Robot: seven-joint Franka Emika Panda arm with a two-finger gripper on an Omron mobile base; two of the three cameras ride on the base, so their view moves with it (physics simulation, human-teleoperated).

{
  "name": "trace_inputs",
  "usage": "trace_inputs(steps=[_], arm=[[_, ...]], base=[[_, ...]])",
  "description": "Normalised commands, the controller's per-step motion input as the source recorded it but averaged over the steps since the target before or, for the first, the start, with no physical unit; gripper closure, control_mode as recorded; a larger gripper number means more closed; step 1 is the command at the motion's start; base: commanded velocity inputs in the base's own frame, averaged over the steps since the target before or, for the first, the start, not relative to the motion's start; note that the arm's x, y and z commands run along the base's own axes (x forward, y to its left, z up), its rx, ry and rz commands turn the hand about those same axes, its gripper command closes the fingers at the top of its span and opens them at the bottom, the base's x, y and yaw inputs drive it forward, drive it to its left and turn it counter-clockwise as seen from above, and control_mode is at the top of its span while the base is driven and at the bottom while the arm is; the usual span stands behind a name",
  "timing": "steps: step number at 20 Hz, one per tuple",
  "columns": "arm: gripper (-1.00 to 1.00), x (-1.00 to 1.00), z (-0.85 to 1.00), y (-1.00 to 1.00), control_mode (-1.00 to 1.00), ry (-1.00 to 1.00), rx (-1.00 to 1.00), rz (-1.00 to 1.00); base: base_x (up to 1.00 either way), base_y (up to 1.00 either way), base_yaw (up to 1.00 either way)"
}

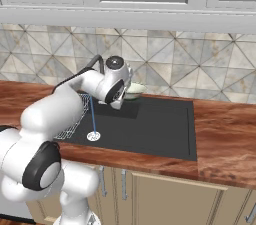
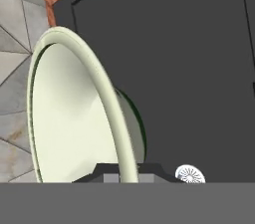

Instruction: Rinse each bowl for a few seconds and place them down in the sink or on the counter.

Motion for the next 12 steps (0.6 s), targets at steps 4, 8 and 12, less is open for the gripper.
trace_inputs(steps=[4, 8, 12], arm=[[1.00, -0.01, 0.15, -0.23, -1.00, 0.00, 0.00, -0.16], [1.00, -0.05, 0.13, -0.27, -1.00, 0.00, -0.01, -0.13], [1.00, -0.08, 0.05, -0.28, -1.00, 0.00, -0.03, -0.13]], base=[[0.00, 0.00, 0.00], [0.00, 0.00, 0.00], [0.00, 0.00, 0.00]])
